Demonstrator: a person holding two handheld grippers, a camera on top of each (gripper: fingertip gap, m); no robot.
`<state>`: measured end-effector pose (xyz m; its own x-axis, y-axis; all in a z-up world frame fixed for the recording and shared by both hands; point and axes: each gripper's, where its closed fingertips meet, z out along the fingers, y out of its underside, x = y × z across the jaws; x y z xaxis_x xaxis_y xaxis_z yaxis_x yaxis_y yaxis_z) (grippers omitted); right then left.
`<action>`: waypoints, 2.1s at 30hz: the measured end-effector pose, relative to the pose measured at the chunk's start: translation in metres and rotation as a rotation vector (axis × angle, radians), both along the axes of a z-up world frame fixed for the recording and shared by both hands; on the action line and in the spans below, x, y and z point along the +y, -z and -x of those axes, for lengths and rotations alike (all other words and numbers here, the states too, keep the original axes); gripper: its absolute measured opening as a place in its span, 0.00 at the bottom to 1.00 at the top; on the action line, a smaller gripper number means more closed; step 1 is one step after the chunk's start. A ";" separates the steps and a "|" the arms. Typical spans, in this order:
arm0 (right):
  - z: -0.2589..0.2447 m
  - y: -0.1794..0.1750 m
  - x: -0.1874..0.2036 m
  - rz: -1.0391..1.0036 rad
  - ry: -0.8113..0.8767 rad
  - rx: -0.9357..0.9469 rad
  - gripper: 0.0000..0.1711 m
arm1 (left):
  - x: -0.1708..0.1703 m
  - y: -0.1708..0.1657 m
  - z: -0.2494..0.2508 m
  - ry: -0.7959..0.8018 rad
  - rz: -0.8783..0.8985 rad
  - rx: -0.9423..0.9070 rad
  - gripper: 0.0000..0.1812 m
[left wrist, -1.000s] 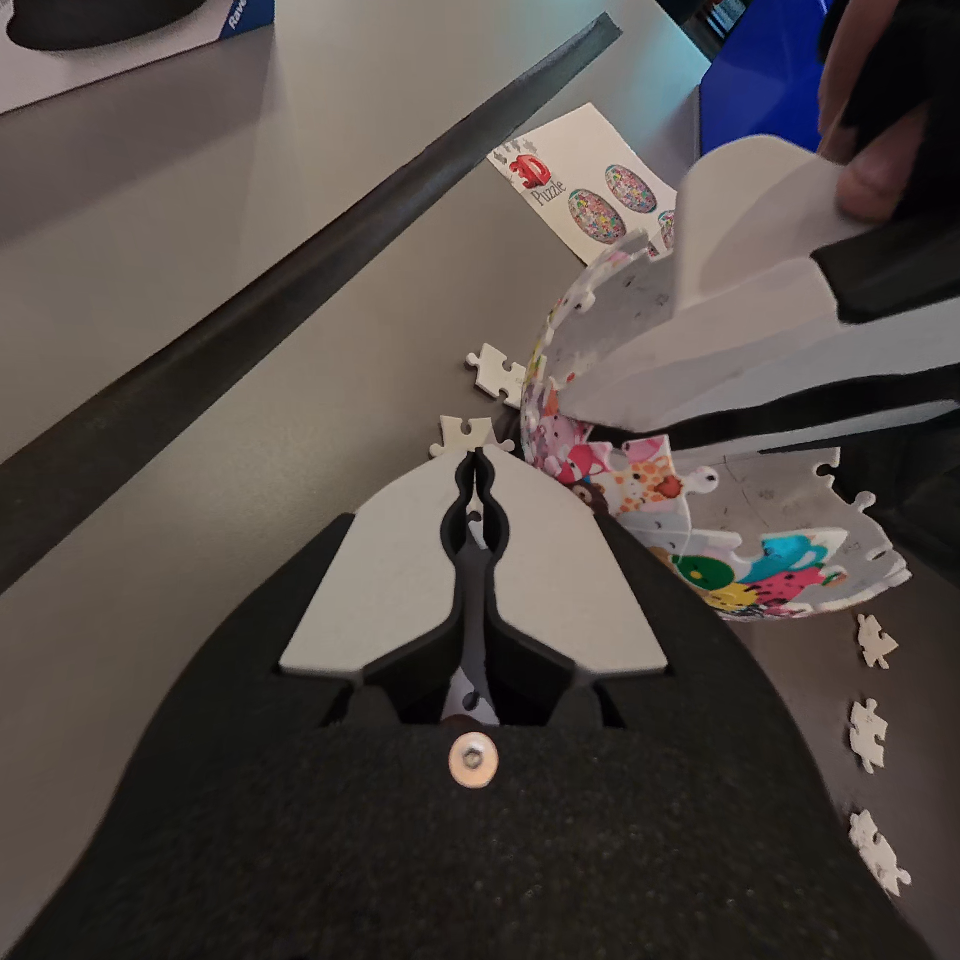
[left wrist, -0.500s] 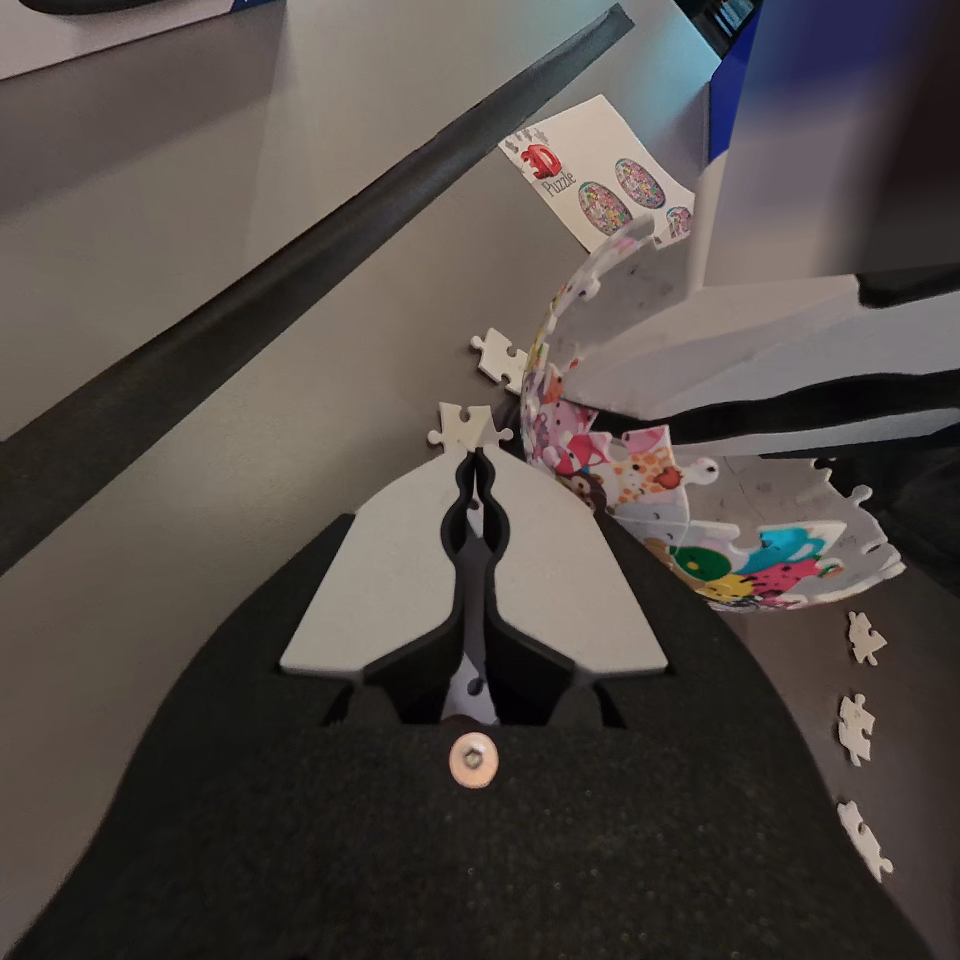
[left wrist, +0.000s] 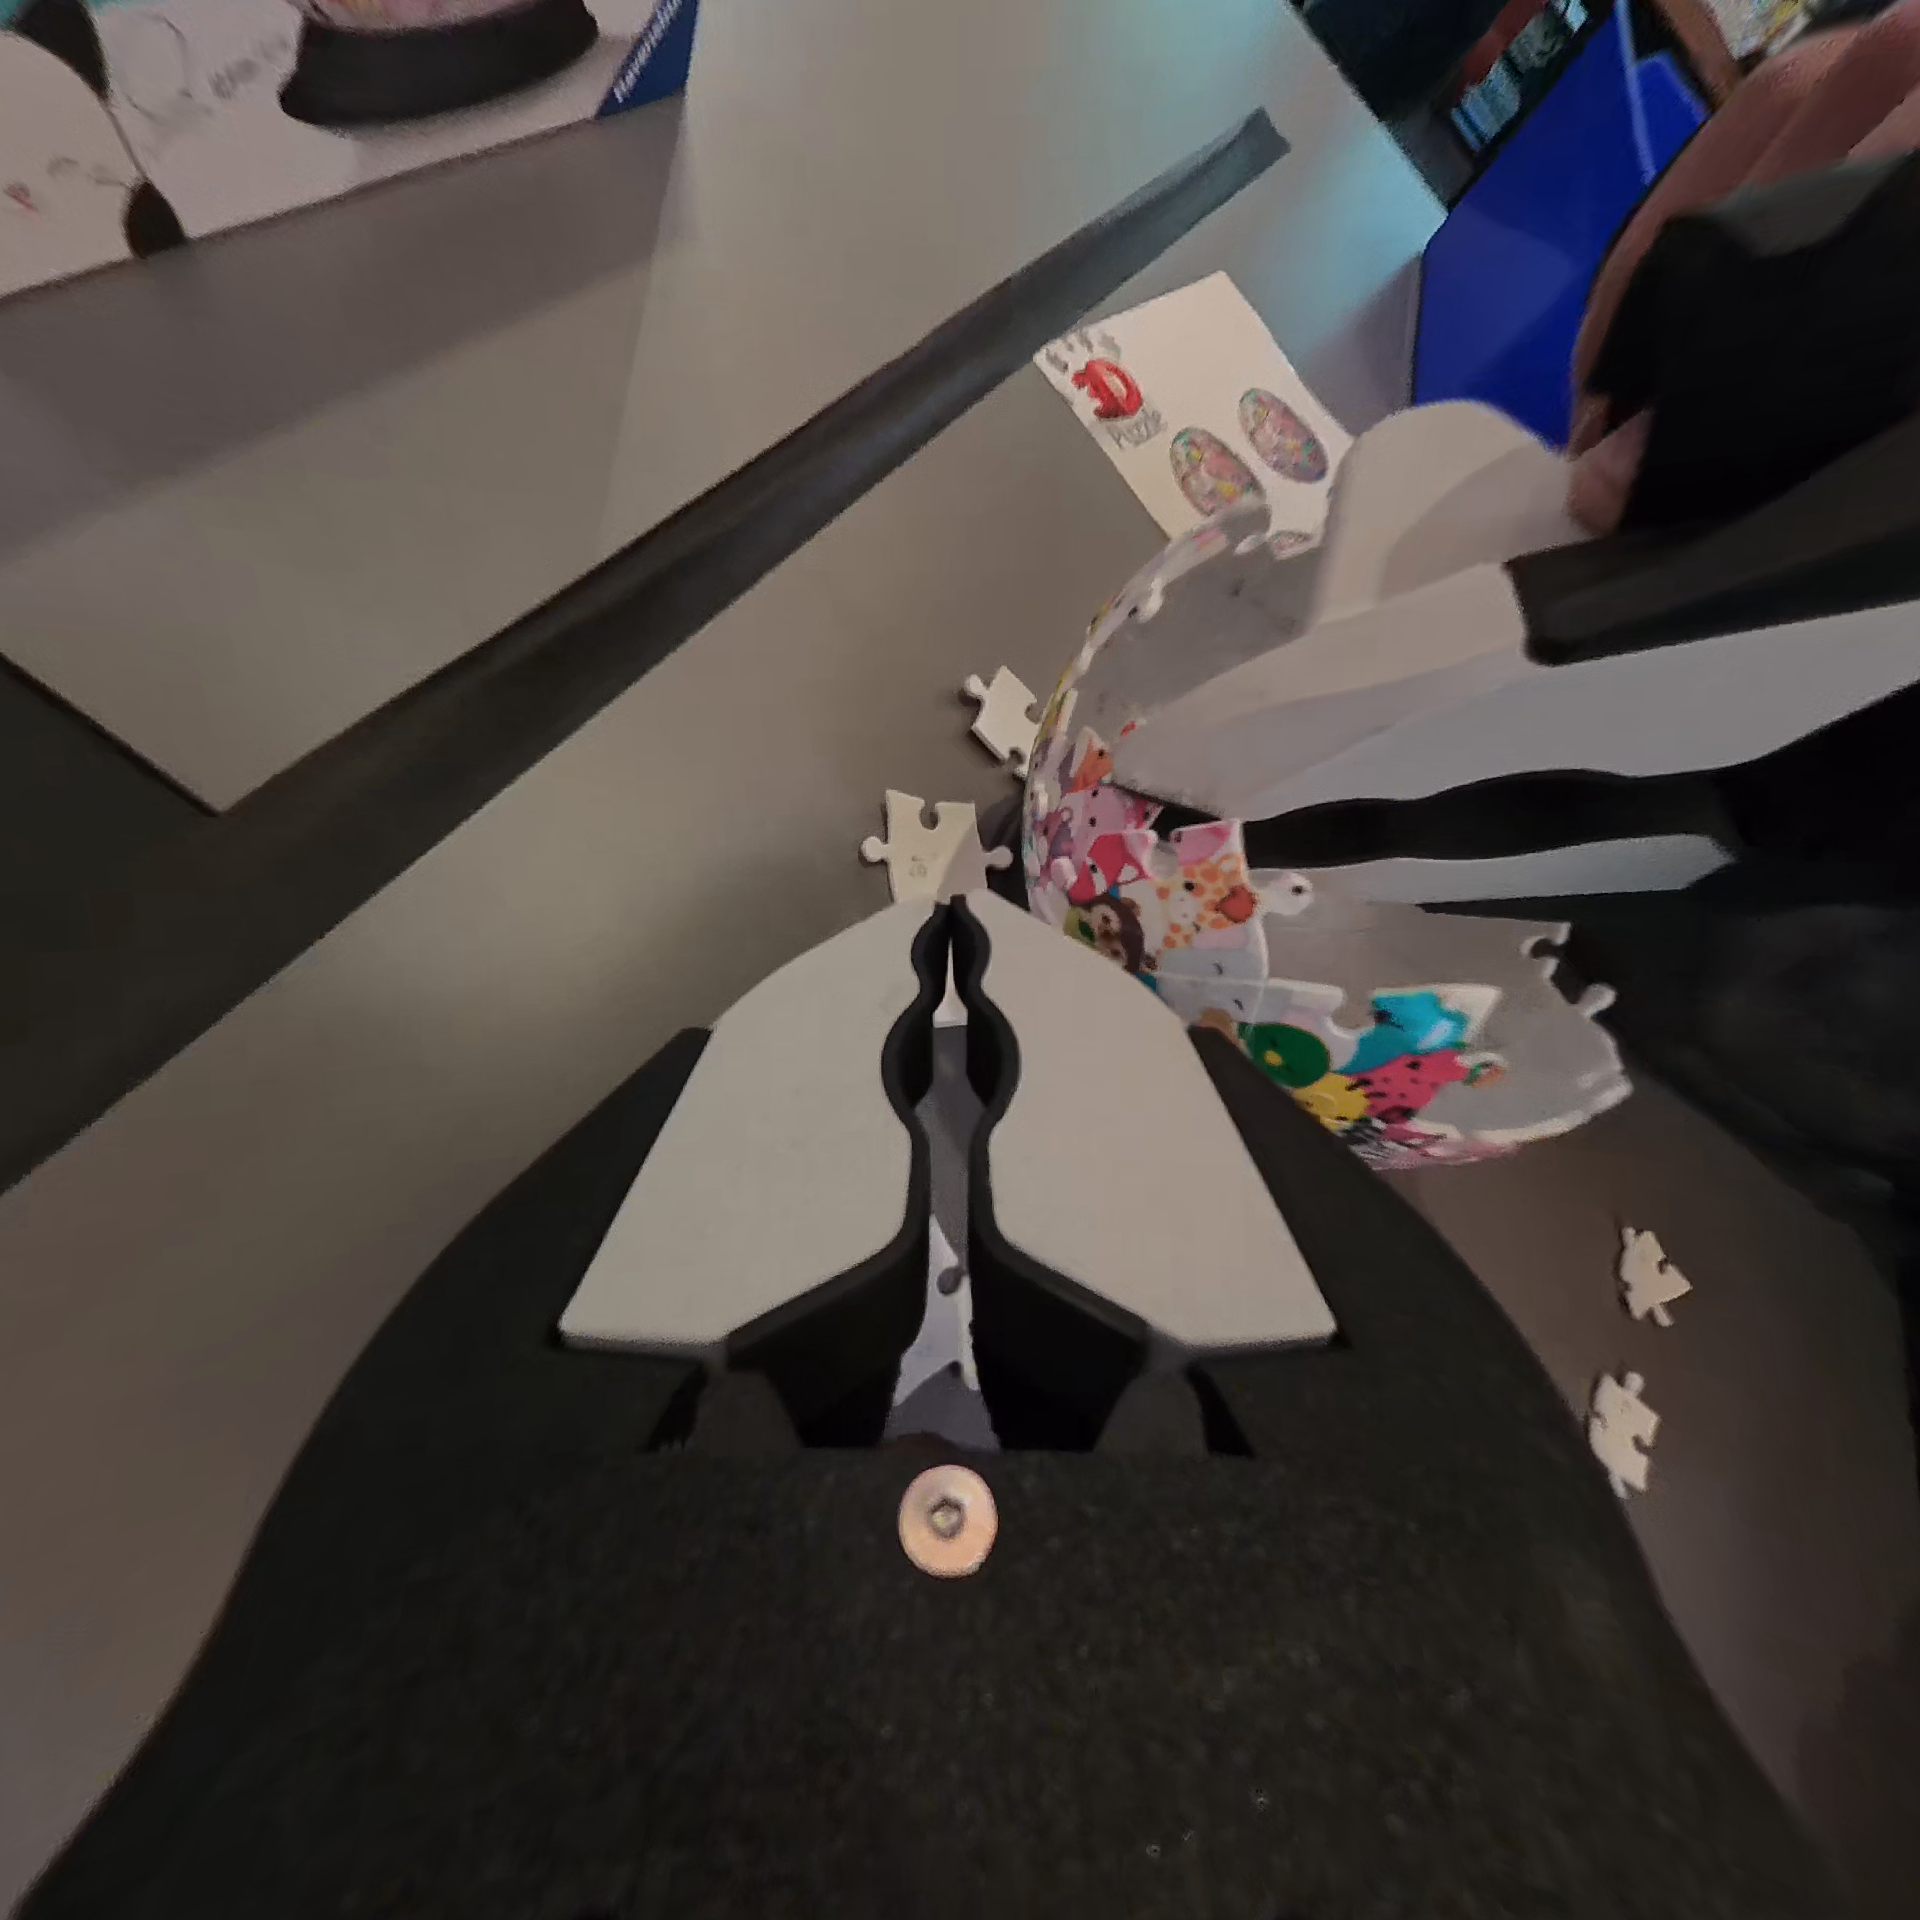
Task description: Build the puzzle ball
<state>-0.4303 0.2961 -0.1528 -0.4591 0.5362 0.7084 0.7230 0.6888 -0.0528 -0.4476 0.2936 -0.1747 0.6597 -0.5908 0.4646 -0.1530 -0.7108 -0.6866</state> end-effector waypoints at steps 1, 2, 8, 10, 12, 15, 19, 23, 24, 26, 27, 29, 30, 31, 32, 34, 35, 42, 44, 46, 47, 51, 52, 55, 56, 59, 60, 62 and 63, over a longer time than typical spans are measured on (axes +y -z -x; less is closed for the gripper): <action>0.000 0.000 0.001 -0.002 0.001 0.002 0.04 | 0.000 -0.003 0.001 -0.002 0.001 -0.012 0.00; 0.001 0.000 0.001 -0.003 0.003 0.005 0.03 | -0.001 -0.003 0.002 -0.002 0.008 -0.013 0.00; 0.002 0.001 0.001 -0.010 0.006 0.007 0.03 | -0.002 0.018 -0.002 0.017 0.050 0.045 0.00; 0.003 0.001 0.001 -0.014 0.005 0.006 0.03 | -0.003 0.020 -0.005 0.030 0.054 0.054 0.00; 0.003 0.001 0.001 -0.010 0.007 0.007 0.04 | -0.003 0.022 -0.007 0.033 0.053 0.059 0.00; 0.003 0.001 0.002 -0.009 0.011 0.004 0.04 | -0.003 0.022 -0.007 0.033 0.056 0.053 0.00; 0.002 0.003 0.002 -0.004 0.016 -0.002 0.03 | -0.003 0.022 -0.007 0.032 0.058 0.050 0.00; 0.002 0.003 0.003 -0.003 0.027 -0.001 0.04 | -0.003 0.022 -0.007 0.033 0.051 0.049 0.00; 0.002 0.003 0.003 0.001 0.030 0.001 0.04 | -0.003 0.022 -0.007 0.032 0.049 0.048 0.00; 0.002 0.003 0.003 0.007 0.041 0.003 0.04 | -0.002 0.021 -0.007 0.034 0.046 0.041 0.00; 0.002 0.003 0.004 0.009 0.044 0.004 0.04 | -0.002 0.021 -0.008 0.034 0.044 0.039 0.00; 0.003 0.003 0.004 0.006 0.049 0.004 0.04 | -0.002 0.021 -0.008 0.035 0.042 0.034 0.00; 0.003 0.003 0.005 0.006 0.053 0.004 0.04 | -0.002 0.021 -0.008 0.035 0.041 0.034 0.00; 0.004 0.003 0.005 0.003 0.056 0.004 0.04 | -0.002 0.021 -0.008 0.036 0.040 0.034 0.00; 0.004 0.004 0.005 -0.002 0.055 0.004 0.04 | -0.002 0.021 -0.008 0.036 0.040 0.035 0.00; 0.006 0.004 0.004 -0.011 0.046 0.003 0.04 | -0.002 0.021 -0.008 0.035 0.040 0.034 0.00; 0.006 0.005 0.004 -0.014 0.047 0.002 0.04 | -0.002 0.021 -0.008 0.035 0.040 0.033 0.00; 0.007 0.005 0.005 -0.023 0.045 0.003 0.05 | -0.002 0.020 -0.008 0.034 0.037 0.030 0.00; 0.008 0.005 0.005 -0.030 0.043 0.003 0.05 | -0.002 0.020 -0.008 0.035 0.037 0.032 0.00; 0.009 0.006 0.005 -0.037 0.039 0.003 0.05 | -0.002 0.020 -0.008 0.035 0.036 0.031 0.00; 0.009 0.006 0.005 -0.039 0.038 0.003 0.05 | -0.002 0.020 -0.008 0.035 0.036 0.031 0.00; 0.009 0.007 0.005 -0.044 0.036 0.002 0.05 | -0.002 0.020 -0.008 0.036 0.037 0.033 0.00; 0.009 0.007 0.005 -0.044 0.035 0.001 0.05 | -0.002 0.021 -0.008 0.037 0.037 0.033 0.00; 0.009 0.007 0.005 -0.049 0.026 0.001 0.05 | -0.001 0.021 -0.008 0.037 0.037 0.031 0.00; 0.009 0.007 0.005 -0.047 0.025 0.002 0.05 | -0.002 0.021 -0.008 0.038 0.037 0.029 0.00; 0.009 0.007 0.005 -0.043 0.022 0.002 0.05 | -0.001 0.021 -0.008 0.038 0.038 0.030 0.00; 0.008 0.007 0.005 -0.040 0.018 0.001 0.06 | -0.001 0.021 -0.008 0.039 0.038 0.030 0.00; 0.008 0.008 0.005 -0.032 0.015 -0.001 0.07 | -0.001 0.021 -0.008 0.038 0.037 0.030 0.00; 0.008 0.008 0.004 -0.029 0.013 0.001 0.07 | -0.001 0.021 -0.008 0.037 0.037 0.029 0.00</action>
<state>-0.4379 0.3005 -0.1606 -0.4516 0.5213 0.7241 0.7321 0.6803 -0.0331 -0.4393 0.2926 -0.1960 0.6510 -0.5978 0.4679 -0.1994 -0.7293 -0.6545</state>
